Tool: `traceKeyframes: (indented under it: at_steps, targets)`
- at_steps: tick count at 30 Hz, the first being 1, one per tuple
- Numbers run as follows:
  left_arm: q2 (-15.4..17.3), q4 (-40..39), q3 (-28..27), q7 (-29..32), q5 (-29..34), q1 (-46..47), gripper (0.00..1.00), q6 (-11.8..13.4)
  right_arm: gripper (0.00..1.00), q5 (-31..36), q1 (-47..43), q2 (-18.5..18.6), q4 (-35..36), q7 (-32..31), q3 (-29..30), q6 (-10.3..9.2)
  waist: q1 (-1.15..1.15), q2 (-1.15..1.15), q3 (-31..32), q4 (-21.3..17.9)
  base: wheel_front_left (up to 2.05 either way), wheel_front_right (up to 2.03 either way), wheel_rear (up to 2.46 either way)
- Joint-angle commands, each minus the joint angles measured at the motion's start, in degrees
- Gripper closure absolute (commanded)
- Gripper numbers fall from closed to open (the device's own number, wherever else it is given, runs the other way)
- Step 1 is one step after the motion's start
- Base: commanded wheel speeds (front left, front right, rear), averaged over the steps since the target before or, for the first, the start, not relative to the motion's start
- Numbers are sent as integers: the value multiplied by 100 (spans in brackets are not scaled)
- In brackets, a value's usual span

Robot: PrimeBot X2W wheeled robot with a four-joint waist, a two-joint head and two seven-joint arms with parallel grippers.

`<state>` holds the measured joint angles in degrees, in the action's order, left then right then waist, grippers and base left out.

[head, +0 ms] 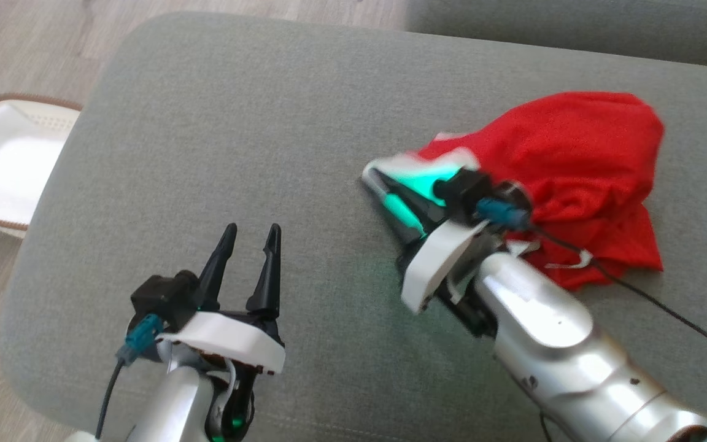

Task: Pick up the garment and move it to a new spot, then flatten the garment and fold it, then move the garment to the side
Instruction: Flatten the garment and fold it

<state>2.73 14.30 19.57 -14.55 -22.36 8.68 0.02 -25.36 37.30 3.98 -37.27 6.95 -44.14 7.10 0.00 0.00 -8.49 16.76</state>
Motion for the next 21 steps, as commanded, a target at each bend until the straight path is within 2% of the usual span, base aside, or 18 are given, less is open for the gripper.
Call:
traceKeyframes:
  at_steps: [1,5,10,15,21]
  targets:
    - [15,-166,-196,-45,-11,141,0,18,0,-52,100,-110,184,-8,-45,39,0,0,17,-29,0,0,0]
    - [15,-184,-265,-45,8,114,0,27,0,-132,14,-110,78,15,-204,39,0,0,99,-189,0,0,0]
    - [15,-224,-336,-45,31,56,0,15,0,71,-217,-110,-12,243,2,39,0,0,233,-478,0,0,0]
    - [15,-344,-411,-45,36,-12,0,22,0,561,-631,-74,58,545,769,39,0,0,345,-800,0,0,0]
    - [15,-495,-498,-45,62,-43,0,26,0,1145,-1490,39,715,683,1949,39,0,0,426,-1126,0,0,0]
